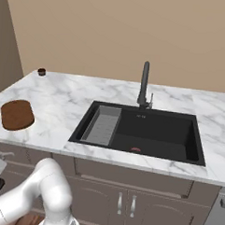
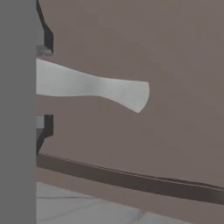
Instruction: Open the drawer on the left and place the cutting tools on the cutting board.
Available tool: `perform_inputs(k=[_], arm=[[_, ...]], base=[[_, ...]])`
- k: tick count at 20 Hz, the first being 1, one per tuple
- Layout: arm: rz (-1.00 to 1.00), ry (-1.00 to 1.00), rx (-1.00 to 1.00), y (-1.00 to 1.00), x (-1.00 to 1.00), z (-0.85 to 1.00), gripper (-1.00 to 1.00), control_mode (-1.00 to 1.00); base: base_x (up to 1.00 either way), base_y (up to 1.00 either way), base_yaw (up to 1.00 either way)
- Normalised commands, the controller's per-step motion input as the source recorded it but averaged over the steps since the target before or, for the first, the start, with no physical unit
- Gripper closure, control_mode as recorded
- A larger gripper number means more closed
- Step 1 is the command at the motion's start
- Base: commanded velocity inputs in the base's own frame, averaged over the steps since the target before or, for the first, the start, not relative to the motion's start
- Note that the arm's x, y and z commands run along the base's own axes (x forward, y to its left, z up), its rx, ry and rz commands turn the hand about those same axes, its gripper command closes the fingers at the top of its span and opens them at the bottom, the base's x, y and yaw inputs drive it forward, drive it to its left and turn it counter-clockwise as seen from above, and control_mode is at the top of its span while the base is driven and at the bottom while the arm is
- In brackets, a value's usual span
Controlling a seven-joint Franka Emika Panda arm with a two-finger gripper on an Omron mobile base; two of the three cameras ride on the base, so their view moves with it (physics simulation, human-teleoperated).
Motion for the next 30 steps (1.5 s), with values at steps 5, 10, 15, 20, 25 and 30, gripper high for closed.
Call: perform_inputs(k=[5, 10, 15, 20, 25, 30], arm=[[0.03, -0.31, 0.03, 0.27, -0.27, 0.05, 1.0, -1.0], [0.04, -0.23, 0.08, 0.46, -0.37, 0.19, 1.0, -1.0], [0.04, -0.15, 0.12, 0.55, -0.49, 0.3, 1.0, -1.0], [0.01, -0.04, 0.14, 0.56, -0.6, 0.37, 1.0, -1.0], [0.0, 0.0, 0.17, 0.6, -0.64, 0.43, 1.0, -1.0], [0.0, 0.0, 0.12, 0.63, -0.71, 0.4, 1.0, -1.0]], base=[[0.0, 0.0, 0.0], [0.0, 0.0, 0.0], [0.0, 0.0, 0.0], [0.0, 0.0, 0.0], [0.0, 0.0, 0.0], [0.0, 0.0, 0.0]])
